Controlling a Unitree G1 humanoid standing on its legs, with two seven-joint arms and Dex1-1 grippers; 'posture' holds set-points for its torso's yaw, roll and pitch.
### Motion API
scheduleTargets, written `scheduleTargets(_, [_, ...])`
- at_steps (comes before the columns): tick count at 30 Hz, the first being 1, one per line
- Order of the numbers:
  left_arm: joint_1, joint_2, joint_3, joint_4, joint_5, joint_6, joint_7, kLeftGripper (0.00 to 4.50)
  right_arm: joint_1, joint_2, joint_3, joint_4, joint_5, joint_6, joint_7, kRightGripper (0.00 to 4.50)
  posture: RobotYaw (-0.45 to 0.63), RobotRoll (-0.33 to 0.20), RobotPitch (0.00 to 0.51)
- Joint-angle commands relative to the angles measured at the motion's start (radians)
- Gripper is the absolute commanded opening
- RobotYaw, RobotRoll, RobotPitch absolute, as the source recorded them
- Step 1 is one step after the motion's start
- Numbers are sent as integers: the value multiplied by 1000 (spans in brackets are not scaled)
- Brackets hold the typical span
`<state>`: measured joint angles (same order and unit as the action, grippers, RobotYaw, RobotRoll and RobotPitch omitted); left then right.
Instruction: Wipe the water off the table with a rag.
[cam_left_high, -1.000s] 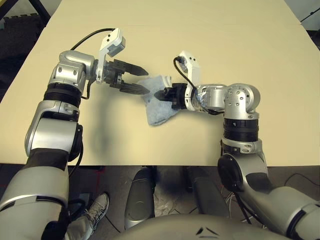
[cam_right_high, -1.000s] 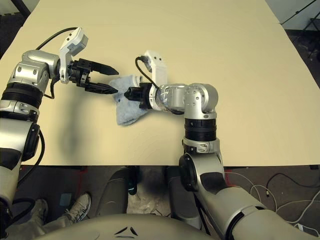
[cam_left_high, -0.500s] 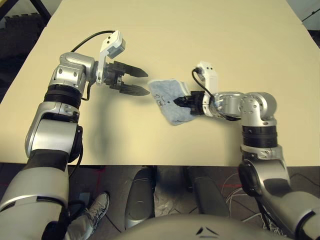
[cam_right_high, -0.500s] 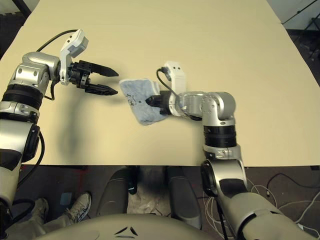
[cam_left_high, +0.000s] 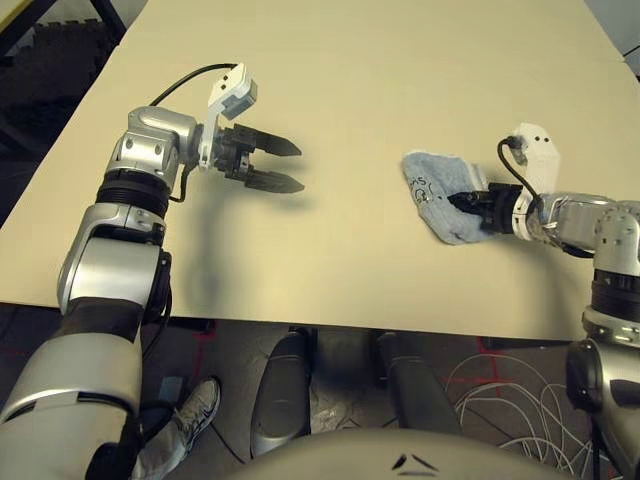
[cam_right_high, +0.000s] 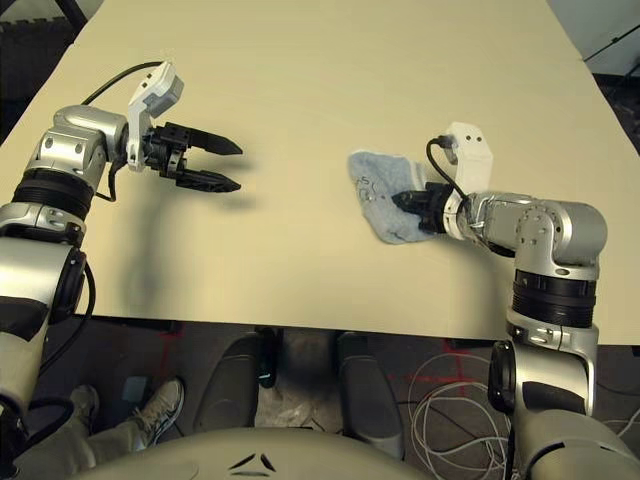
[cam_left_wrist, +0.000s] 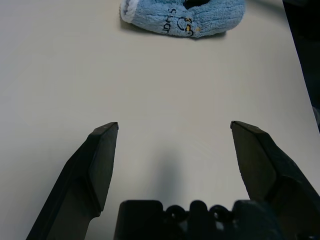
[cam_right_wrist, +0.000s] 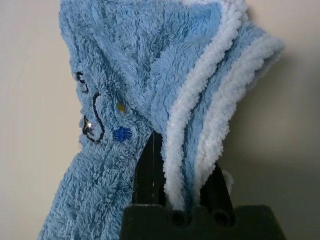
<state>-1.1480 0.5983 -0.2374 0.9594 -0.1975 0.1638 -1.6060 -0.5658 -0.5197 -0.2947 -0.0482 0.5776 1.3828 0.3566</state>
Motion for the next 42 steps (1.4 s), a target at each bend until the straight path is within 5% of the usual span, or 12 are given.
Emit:
scheduleTargets(1, [-20,-9,-2,18,17,-17,-8,4500,-36,8,-36,31,-27,-24,-38,26,-72,0,253])
scheduleTargets(9, [-27,-18,3,29,22,-24,-8,4500,-278,194,-103,26,26,-66,-111,25,-73,0,247])
scheduleTargets(16, [-33,-24,9,38,23,-29,-8,4500,-195,272,-55,-37,36,-51,-122,24,-65,0,251])
scheduleTargets(21, [-29,-19,9,34,22,-29,-8,4500,-52,212,-29,-67,27,-54,-87,24,-62,0,254])
scheduleTargets(31, [-30,-22,7,22,16,-20,-8,4500,72,-74,-10,130,-84,-205,-14,24,-67,0,263])
scheduleTargets(36, [-35,-27,9,29,20,-24,-8,4500,31,-116,11,197,-98,-258,-9,24,-72,0,256])
scheduleTargets(42, [-44,-32,12,35,22,-26,-8,4500,-151,-19,13,196,-65,-294,-24,24,-68,0,251])
